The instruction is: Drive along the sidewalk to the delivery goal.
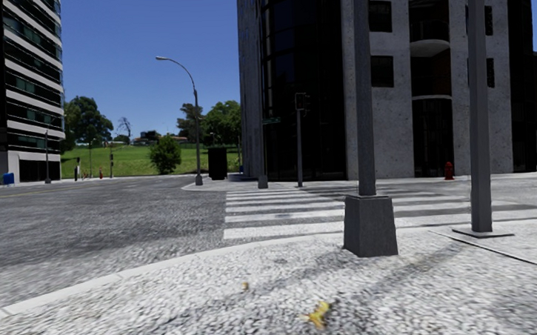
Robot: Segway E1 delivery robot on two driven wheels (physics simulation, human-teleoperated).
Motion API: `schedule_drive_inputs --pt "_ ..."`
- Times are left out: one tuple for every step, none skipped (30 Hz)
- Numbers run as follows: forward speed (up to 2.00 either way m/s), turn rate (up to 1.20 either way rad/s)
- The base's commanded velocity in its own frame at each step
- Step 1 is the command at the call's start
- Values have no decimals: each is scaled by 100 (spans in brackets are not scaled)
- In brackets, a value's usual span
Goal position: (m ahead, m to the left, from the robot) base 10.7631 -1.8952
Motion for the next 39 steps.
schedule_drive_inputs --pt "200 27" --pt "200 27" --pt "200 26" --pt "200 13" --pt "200 0" --pt "200 0" --pt "200 0" --pt "200 0" --pt "200 0" --pt "200 0" --pt "200 0" --pt "200 0" --pt "200 0" --pt "200 0" --pt "200 0" --pt "200 0" --pt "200 0" --pt "200 0" --pt "200 0" --pt "200 0" --pt "200 0" --pt "200 0" --pt "200 0" --pt "200 0" --pt "200 0" --pt "200 0" --pt "200 0" --pt "200 0" --pt "200 0" --pt "200 0" --pt "200 0" --pt "200 0" --pt "200 0" --pt "198 0" --pt "198 0" --pt "174 0" --pt "149 -9" --pt "139 -11" --pt "136 -12"
